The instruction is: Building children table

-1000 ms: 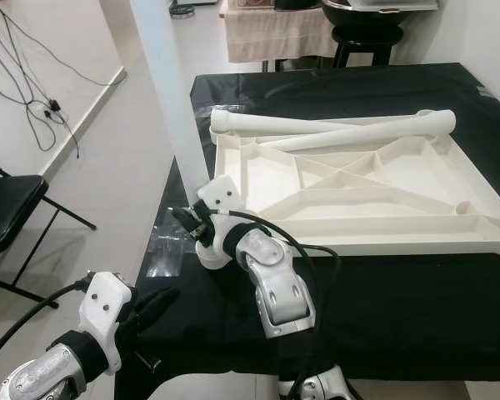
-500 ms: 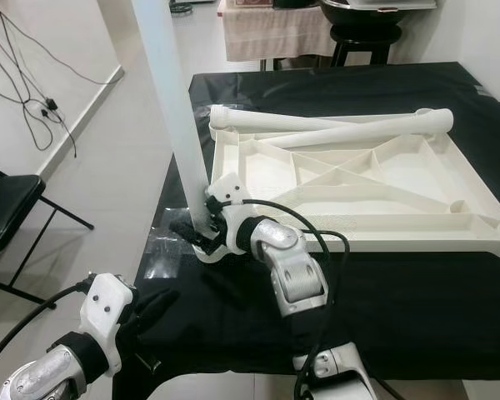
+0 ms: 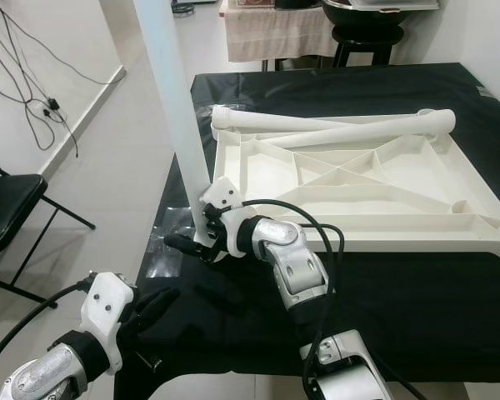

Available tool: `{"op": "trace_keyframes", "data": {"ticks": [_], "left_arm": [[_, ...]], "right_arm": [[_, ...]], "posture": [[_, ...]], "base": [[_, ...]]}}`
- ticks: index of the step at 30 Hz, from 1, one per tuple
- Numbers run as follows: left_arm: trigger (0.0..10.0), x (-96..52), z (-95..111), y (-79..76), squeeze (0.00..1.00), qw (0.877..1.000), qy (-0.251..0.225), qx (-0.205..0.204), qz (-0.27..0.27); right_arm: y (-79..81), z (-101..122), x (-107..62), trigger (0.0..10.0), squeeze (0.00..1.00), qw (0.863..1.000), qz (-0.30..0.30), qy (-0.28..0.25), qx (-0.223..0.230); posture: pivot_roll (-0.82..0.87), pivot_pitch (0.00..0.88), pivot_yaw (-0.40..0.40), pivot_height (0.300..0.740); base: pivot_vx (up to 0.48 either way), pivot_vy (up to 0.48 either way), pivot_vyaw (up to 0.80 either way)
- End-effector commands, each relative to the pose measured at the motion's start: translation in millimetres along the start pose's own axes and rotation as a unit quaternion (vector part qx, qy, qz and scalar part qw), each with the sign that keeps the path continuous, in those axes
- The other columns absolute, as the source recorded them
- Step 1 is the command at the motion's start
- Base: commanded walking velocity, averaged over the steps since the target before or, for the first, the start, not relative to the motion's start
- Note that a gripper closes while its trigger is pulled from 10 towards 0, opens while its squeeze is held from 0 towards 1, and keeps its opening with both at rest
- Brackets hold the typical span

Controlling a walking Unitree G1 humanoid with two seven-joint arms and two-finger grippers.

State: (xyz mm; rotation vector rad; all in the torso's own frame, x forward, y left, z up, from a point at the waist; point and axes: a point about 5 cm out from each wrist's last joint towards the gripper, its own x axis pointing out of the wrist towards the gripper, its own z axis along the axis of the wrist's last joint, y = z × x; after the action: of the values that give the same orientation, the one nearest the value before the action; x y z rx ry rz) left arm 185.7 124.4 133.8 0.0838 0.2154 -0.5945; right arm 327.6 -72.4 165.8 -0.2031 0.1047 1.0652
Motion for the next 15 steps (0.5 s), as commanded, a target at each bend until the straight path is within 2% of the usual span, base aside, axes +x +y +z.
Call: {"op": "trace_keyframes", "data": {"ticks": [1,5,10,11,12,13,15], "left_arm": [[10.0,0.0,-4.1,2.3,0.0,1.0,0.01,0.001,0.002],[10.0,1.6,-2.8,2.2,0.0,1.0,0.009,0.002,-0.002],[10.0,3.2,-2.0,2.4,0.0,1.0,0.008,0.002,-0.008],[10.0,4.0,-2.1,2.2,0.0,1.0,0.009,0.002,-0.011],[10.0,4.0,-2.1,2.2,0.0,1.0,0.009,0.002,-0.011],[10.0,4.4,-1.9,1.0,0.0,1.0,0.009,0.003,-0.013],[10.0,3.6,-1.3,0.3,0.0,1.0,0.008,0.006,-0.01]], "right_arm": [[1.5,-1.0,3.4,10.0,0.0,1.0,0.012,0.002,-0.002],[-3.8,-3.1,1.1,10.0,0.0,1.0,0.0,0.003,-0.004],[-14.7,0.3,-7.4,10.0,0.0,0.999,0.008,-0.031,0.014],[-22.0,2.8,-12.7,7.0,0.0,0.998,0.02,-0.052,0.023],[-22.0,2.8,-12.7,7.0,0.0,0.998,0.02,-0.052,0.023],[-28.4,4.9,-15.5,0.0,0.0,0.998,0.018,-0.06,0.019],[-36.3,6.7,-20.6,0.0,0.0,0.998,0.029,-0.061,0.002]], "posture": [[0.1,0.108,0.058,0.74],[0.1,0.108,0.063,0.74],[0.09,0.104,0.072,0.74],[0.09,0.103,0.072,0.74],[0.09,0.103,0.072,0.74],[0.09,0.103,0.059,0.74],[0.09,0.103,0.052,0.74]], "base": [[0.0,0.0,0.0],[0.0,0.0,0.0],[0.0,0.0,0.0],[0.0,0.0,0.0],[0.0,0.0,0.0],[0.0,0.0,0.0],[0.0,0.0,0.0]]}}
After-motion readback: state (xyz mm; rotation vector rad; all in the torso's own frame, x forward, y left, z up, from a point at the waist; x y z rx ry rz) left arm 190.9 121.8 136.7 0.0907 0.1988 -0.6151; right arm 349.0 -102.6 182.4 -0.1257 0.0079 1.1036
